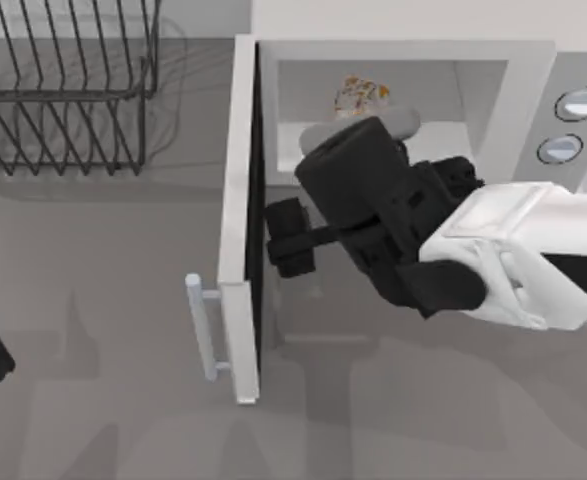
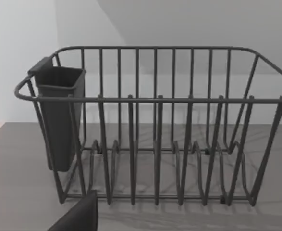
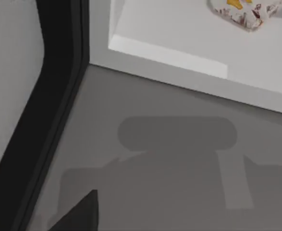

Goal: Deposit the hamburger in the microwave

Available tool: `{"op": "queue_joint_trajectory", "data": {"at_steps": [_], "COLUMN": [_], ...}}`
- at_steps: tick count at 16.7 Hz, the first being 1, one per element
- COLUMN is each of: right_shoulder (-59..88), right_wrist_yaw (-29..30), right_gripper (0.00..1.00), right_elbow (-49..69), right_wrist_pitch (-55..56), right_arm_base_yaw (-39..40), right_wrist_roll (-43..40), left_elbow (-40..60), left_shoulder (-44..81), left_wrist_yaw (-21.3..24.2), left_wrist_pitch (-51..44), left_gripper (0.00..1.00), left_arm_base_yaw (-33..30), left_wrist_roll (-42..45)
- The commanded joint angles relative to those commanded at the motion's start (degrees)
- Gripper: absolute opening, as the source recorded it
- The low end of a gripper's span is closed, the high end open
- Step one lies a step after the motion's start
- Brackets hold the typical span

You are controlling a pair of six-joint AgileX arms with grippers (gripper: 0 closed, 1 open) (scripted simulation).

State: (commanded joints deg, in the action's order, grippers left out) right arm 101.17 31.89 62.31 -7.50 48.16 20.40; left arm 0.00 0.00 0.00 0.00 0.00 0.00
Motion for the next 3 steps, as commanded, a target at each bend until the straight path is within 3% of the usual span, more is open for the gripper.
{"op": "queue_joint_trajectory", "data": {"at_steps": [3], "right_shoulder": [-0.51], "right_wrist_yaw": [0.21], "right_gripper": [1.00], "right_elbow": [0.23], "right_wrist_pitch": [0.17], "right_arm_base_yaw": [0.01], "right_wrist_roll": [-0.09], "left_elbow": [0.00], "left_shoulder": [0.00], "left_wrist_yaw": [0.00], "left_wrist_pitch": [0.00], "left_gripper": [1.00], "left_arm_base_yaw": [0.00], "left_wrist_roll": [0.00]}}
